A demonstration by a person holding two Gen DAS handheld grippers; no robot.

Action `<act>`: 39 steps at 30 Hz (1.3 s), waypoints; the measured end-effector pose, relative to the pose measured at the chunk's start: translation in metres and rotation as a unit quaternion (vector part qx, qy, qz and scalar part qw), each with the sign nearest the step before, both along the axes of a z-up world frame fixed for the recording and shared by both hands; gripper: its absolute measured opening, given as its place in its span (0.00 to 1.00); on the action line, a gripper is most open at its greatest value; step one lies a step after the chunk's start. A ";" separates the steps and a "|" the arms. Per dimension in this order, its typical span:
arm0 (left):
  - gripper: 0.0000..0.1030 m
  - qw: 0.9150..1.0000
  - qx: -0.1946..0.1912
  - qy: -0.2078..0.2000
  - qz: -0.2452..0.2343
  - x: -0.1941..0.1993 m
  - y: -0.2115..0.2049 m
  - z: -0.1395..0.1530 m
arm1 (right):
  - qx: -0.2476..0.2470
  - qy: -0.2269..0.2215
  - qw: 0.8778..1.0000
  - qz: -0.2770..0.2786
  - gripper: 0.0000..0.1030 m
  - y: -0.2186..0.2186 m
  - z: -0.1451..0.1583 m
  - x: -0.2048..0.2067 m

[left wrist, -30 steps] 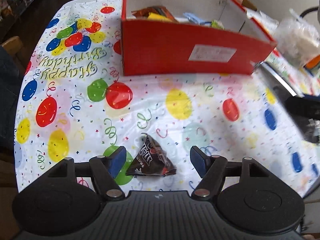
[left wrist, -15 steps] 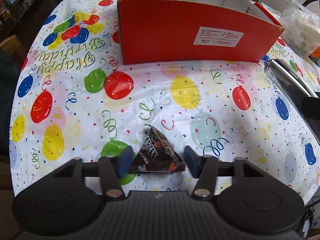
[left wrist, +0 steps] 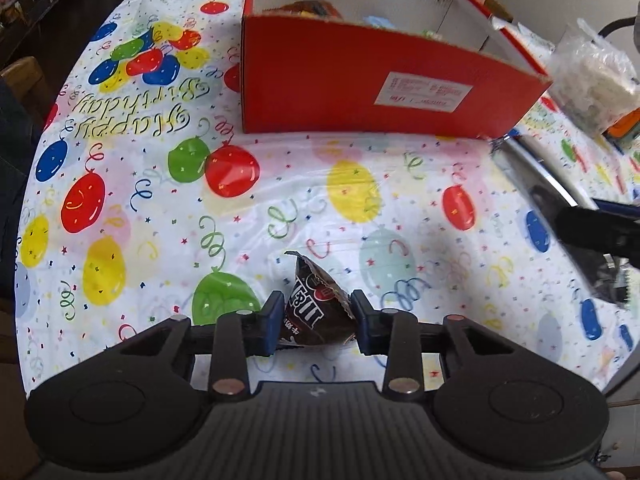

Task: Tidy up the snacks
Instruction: 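Carry the brown packet and silver foil bar into the red box with both tools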

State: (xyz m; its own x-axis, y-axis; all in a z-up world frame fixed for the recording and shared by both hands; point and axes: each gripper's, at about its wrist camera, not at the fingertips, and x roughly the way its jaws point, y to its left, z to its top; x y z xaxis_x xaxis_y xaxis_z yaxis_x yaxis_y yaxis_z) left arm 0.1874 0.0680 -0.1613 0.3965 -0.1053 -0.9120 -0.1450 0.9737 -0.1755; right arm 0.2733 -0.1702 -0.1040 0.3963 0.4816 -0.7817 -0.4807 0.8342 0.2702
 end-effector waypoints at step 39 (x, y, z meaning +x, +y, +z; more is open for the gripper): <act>0.34 0.994 0.055 -0.095 0.017 0.137 0.013 0.101 | -0.024 -0.056 0.998 -0.032 0.40 0.023 0.027 0.140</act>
State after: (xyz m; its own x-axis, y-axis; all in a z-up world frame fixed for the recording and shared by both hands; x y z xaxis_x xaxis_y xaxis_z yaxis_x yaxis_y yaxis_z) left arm 0.3244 0.0806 -0.0604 0.5645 0.0067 -0.8254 -0.1522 0.9837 -0.0961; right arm 0.4131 -0.1469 -0.0771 0.5121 0.4146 -0.7522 -0.4503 0.8754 0.1759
